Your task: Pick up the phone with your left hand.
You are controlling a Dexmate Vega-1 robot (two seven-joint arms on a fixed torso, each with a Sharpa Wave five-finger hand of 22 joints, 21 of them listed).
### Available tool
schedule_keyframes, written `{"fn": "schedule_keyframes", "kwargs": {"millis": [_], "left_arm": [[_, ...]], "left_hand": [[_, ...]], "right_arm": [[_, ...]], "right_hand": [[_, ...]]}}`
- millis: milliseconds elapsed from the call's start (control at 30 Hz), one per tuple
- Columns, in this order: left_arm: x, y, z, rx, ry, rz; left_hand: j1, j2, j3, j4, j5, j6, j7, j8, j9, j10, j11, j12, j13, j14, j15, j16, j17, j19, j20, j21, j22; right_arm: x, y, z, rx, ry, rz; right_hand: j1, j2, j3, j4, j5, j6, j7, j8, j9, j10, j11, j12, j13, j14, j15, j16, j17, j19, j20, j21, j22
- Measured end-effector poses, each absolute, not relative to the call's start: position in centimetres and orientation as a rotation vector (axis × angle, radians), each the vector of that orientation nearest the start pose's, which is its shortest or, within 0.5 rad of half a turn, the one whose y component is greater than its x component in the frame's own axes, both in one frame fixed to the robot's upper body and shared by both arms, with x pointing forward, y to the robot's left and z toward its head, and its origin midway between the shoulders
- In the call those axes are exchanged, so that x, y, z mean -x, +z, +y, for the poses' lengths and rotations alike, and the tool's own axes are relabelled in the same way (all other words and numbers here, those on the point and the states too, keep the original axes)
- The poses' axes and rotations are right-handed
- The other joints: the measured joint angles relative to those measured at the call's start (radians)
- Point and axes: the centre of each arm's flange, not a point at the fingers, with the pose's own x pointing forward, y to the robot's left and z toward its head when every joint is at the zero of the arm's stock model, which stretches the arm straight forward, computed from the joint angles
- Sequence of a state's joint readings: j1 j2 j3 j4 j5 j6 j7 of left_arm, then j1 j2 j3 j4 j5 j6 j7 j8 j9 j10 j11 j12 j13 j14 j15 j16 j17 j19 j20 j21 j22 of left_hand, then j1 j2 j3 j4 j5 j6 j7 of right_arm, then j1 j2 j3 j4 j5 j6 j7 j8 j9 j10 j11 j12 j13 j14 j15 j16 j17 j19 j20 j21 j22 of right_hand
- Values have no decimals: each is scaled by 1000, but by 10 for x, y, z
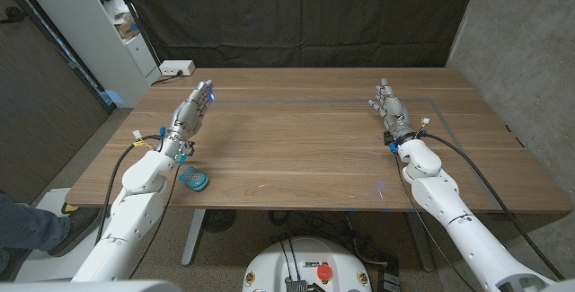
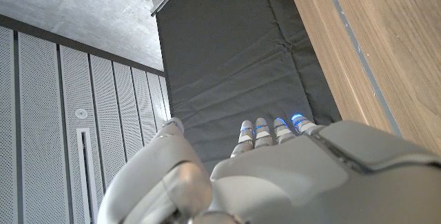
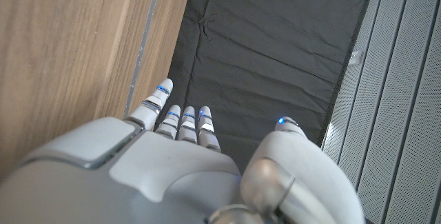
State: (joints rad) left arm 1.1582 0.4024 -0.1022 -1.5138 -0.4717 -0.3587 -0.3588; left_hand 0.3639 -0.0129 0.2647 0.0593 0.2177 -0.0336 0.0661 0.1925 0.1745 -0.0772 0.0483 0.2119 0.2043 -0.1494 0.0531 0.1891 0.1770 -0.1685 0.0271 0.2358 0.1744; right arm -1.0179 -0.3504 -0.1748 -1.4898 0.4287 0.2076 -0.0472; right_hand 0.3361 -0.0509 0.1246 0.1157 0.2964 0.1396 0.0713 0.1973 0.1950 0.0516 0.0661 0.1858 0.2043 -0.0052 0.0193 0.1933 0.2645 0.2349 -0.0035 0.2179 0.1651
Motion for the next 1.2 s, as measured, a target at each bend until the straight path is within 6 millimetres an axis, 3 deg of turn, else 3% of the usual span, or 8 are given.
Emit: {"fn": "schedule_keyframes", "kwargs": {"millis": [1200], "left_arm": [[-530,-76,397,-72,-180,-787]], "left_hand": [[-4,4,-4,-4,-7,22,-3,4,0,18,3,7,-5,12,-2,0,0,-5,5,-10,5]], "right_arm": [[-625,-40,-280,-61,105,-614]], "right_hand": [[0,0,0,0,5,0,0,0,0,0,0,0,-4,0,0,0,-9,0,0,-11,0]]}}
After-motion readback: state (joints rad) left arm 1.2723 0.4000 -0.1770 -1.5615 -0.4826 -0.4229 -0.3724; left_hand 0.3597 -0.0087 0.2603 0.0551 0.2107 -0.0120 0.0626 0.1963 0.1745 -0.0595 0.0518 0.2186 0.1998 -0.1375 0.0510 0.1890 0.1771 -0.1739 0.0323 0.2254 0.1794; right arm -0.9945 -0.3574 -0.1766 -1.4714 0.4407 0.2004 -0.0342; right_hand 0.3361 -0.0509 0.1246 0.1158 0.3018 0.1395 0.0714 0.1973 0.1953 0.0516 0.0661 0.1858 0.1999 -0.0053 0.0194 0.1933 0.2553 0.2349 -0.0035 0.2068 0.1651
